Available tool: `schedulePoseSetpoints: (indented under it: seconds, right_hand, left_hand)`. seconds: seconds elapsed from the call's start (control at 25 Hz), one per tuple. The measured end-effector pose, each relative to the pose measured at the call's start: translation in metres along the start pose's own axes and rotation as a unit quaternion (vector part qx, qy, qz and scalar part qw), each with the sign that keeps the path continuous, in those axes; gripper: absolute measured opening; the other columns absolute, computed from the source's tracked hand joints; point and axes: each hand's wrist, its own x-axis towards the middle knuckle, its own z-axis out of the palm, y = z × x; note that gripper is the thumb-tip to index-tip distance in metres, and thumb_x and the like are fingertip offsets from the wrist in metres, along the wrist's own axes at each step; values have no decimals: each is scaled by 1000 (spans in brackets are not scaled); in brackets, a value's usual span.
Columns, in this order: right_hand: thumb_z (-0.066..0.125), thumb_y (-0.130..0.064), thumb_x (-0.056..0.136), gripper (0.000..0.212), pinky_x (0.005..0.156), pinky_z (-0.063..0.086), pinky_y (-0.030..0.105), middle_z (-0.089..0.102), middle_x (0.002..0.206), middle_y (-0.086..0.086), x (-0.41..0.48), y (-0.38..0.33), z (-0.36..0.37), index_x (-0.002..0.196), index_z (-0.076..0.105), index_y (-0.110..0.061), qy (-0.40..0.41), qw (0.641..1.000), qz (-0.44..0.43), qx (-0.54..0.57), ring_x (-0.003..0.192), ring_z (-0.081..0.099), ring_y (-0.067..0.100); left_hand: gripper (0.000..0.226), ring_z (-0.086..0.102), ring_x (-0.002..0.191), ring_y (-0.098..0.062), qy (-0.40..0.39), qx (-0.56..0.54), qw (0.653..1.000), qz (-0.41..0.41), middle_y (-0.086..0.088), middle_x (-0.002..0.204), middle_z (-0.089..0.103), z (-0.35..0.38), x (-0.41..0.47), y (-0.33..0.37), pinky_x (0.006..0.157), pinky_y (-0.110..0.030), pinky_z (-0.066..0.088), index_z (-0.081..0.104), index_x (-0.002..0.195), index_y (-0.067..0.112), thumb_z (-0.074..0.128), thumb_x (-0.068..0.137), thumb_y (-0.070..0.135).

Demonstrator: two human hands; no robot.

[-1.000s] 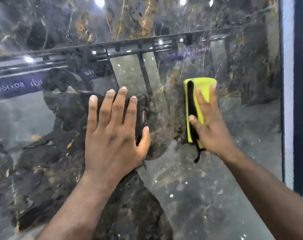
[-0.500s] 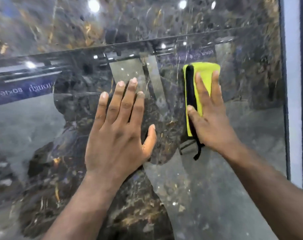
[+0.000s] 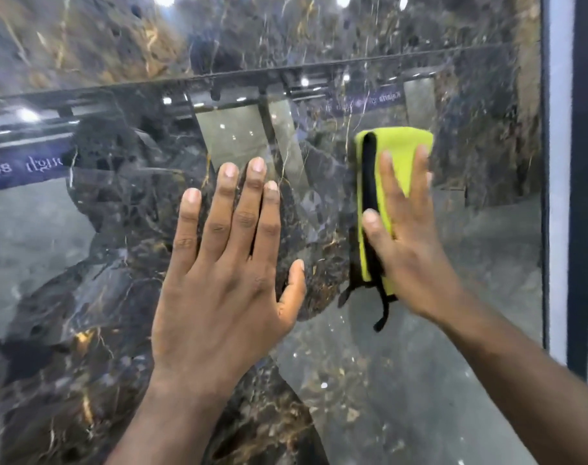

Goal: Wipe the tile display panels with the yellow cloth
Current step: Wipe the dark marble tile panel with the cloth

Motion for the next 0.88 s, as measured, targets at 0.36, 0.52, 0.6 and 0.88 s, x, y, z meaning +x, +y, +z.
schedulePoseSetpoints:
  seconds: [0.36, 0.52, 0.6, 0.88]
  right_hand:
    - [38, -44, 112, 71, 131, -5, 59, -35, 171, -1, 13, 32, -20, 170, -3, -36, 20, 1000, 16, -14, 159, -29, 16]
    - [44, -39, 114, 69, 131, -1, 49, -30, 173, -9, -47, 51, -10, 169, 2, -39, -51, 993, -73, -76, 161, -24, 17]
    - [43, -44, 113, 69, 132, -1, 51, -32, 172, -11, -37, 80, -25, 168, 0, -44, -46, 996, -46, -55, 161, -24, 13]
    - [48, -40, 113, 69, 132, 0, 46, -27, 174, -8, -17, 126, -53, 169, 7, -40, -67, 992, -91, -51, 162, -21, 22]
  left_hand:
    - [83, 10, 168, -33, 20, -33, 999, -23, -15, 180, 17, -5, 14, 3, 135, -59, 4, 37, 163, 2, 47, 101, 56]
    - [78, 9, 168, -32, 35, -38, 998, -28, -14, 181, 15, -4, 26, 19, 136, -58, 4, 44, 159, 2, 50, 102, 54]
    - [77, 10, 168, -32, 37, -27, 999, -19, -14, 181, 15, 1, 36, 37, 135, -58, 2, 46, 159, 2, 53, 101, 52]
    - [73, 11, 168, -31, 37, -19, 999, -12, -12, 181, 16, 23, 89, 118, 135, -59, -1, 50, 157, 4, 56, 100, 50]
